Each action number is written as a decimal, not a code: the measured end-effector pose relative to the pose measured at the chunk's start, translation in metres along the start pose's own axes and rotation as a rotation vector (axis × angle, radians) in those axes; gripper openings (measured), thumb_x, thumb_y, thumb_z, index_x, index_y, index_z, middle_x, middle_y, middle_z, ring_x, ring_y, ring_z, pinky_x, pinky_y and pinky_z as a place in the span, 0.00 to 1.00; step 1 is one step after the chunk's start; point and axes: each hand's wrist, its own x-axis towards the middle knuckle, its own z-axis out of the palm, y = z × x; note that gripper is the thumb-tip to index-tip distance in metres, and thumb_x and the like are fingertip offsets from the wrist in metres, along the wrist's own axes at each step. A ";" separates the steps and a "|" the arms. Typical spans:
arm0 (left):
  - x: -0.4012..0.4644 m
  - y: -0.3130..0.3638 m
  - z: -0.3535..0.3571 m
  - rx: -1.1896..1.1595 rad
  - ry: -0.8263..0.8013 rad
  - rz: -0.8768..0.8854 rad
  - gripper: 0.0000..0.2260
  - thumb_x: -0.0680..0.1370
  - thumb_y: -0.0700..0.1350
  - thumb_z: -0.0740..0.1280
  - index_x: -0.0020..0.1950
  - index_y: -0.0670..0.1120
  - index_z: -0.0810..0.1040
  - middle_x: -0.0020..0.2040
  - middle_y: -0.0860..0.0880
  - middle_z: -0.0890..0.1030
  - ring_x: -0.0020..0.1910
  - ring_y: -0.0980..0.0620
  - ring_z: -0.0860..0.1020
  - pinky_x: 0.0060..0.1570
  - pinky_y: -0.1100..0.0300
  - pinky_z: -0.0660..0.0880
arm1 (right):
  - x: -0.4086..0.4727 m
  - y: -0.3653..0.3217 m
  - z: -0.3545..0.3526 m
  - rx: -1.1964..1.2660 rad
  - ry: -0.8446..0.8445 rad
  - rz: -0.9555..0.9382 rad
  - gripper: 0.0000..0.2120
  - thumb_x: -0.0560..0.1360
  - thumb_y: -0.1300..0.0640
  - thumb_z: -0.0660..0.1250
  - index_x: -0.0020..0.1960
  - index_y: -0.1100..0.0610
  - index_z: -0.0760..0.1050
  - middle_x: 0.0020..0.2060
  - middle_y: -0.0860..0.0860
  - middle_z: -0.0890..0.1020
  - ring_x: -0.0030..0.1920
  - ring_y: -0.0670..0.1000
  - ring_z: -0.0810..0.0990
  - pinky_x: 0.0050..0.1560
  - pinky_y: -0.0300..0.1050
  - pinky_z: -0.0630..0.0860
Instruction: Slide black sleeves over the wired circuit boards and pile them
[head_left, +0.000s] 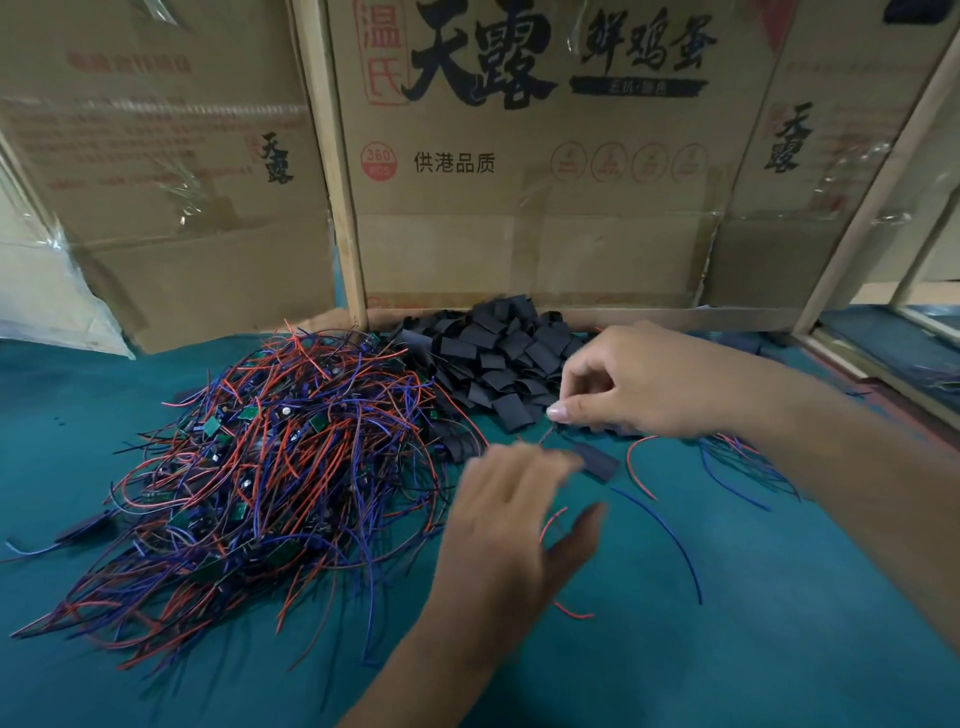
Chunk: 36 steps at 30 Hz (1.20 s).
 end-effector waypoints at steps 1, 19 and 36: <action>0.004 -0.002 -0.005 0.012 0.057 -0.080 0.14 0.76 0.54 0.70 0.56 0.47 0.77 0.51 0.52 0.78 0.51 0.49 0.75 0.54 0.56 0.70 | -0.001 -0.002 -0.001 0.020 -0.037 -0.008 0.13 0.75 0.40 0.68 0.39 0.48 0.79 0.28 0.42 0.81 0.26 0.43 0.77 0.29 0.35 0.69; 0.023 -0.023 -0.040 -0.116 0.119 -0.459 0.04 0.76 0.52 0.70 0.49 0.54 0.81 0.45 0.60 0.80 0.48 0.55 0.79 0.50 0.41 0.74 | 0.028 -0.004 -0.029 0.177 -0.056 -0.064 0.11 0.79 0.46 0.65 0.47 0.52 0.80 0.39 0.46 0.85 0.36 0.43 0.85 0.33 0.36 0.77; 0.023 -0.044 -0.048 -0.111 0.124 -0.528 0.07 0.77 0.55 0.68 0.52 0.56 0.81 0.46 0.61 0.81 0.50 0.55 0.79 0.56 0.39 0.74 | 0.042 0.104 0.095 -0.086 -0.180 0.318 0.22 0.76 0.40 0.67 0.43 0.59 0.68 0.37 0.55 0.69 0.37 0.52 0.65 0.31 0.46 0.56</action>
